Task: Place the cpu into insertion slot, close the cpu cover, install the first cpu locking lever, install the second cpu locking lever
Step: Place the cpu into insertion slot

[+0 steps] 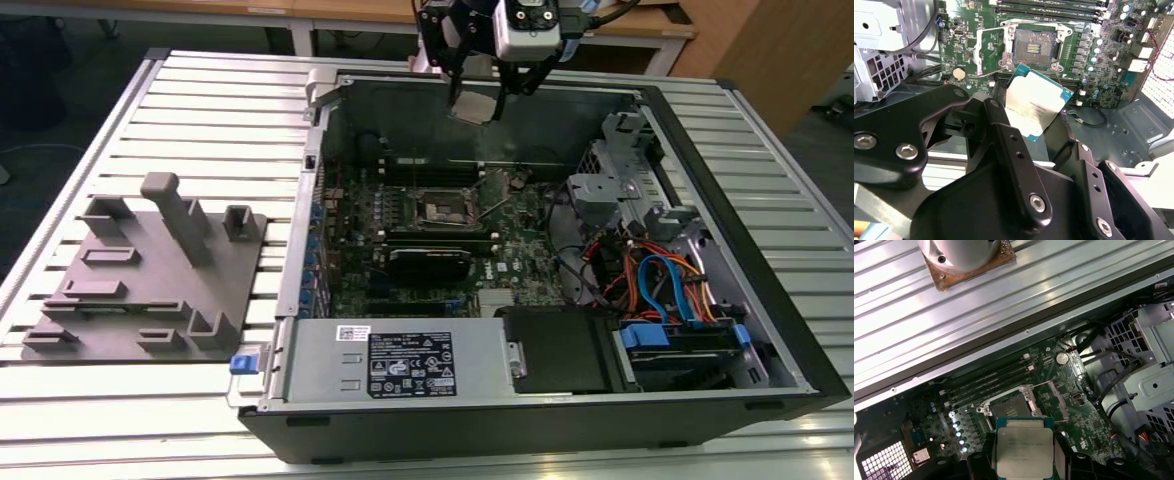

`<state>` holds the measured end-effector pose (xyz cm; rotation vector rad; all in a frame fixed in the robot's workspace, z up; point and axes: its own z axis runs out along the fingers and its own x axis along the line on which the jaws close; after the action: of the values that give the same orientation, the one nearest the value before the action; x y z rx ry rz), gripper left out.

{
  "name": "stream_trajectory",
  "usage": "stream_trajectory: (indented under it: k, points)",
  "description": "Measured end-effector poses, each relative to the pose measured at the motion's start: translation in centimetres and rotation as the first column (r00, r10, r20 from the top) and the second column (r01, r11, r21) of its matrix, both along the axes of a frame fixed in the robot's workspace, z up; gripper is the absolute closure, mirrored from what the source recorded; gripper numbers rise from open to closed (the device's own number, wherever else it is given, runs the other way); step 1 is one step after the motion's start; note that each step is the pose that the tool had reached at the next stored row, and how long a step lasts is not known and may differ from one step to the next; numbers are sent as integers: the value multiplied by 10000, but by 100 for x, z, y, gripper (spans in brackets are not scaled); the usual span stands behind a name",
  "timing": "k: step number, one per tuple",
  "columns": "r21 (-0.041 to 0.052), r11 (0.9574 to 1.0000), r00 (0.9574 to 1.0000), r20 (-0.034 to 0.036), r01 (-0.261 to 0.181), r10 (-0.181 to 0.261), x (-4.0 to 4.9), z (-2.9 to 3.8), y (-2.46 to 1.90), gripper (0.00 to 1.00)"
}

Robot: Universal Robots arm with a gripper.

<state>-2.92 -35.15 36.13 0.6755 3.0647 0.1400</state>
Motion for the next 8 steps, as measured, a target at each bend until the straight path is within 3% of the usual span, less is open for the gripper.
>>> stream_trajectory:
  k: [8]
  points:
    - [0, 9998, 9998, 0, 200, -200, 0, 0, 0, 46]
